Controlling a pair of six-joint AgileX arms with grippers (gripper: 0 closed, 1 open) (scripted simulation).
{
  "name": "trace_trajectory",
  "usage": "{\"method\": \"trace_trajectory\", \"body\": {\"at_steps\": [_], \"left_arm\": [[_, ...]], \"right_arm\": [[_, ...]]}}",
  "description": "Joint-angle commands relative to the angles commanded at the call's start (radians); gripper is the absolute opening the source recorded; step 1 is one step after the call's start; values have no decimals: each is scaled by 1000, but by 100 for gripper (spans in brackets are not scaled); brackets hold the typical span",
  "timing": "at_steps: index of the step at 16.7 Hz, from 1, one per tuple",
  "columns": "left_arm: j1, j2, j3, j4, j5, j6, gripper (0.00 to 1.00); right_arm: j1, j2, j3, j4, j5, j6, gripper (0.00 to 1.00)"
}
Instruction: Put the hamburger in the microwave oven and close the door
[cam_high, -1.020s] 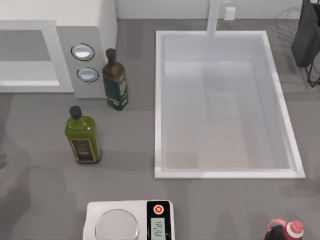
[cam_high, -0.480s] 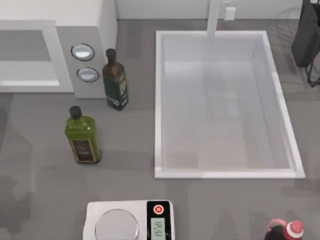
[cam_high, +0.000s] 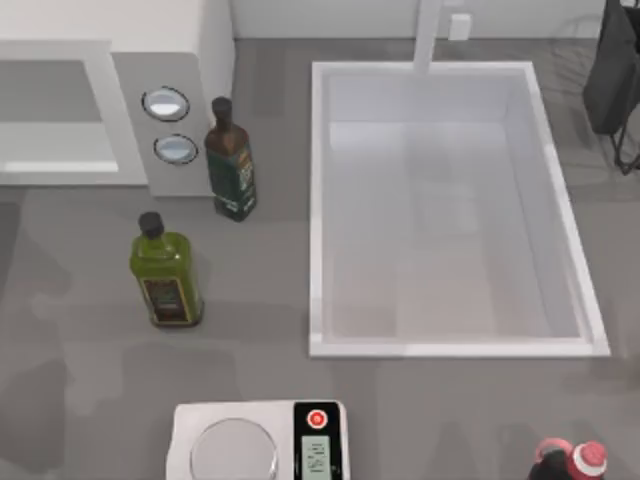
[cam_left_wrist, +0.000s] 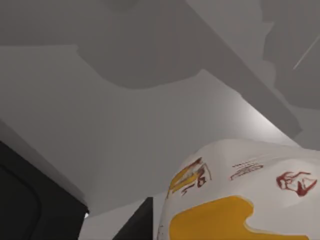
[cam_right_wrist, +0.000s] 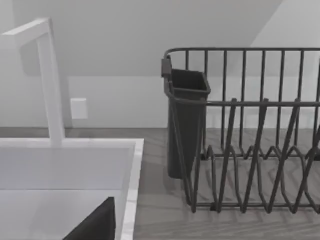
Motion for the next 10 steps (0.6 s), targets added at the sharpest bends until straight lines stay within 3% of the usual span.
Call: {"method": "trace_trajectory", "body": {"at_steps": [5, 10], "left_arm": [[5, 30, -1, 61, 10, -25, 0], [9, 133, -14, 357, 54, -149, 0]], "right_arm": [[0, 0, 0, 0, 0, 0, 100], [0, 0, 0, 0, 0, 0, 100]]}}
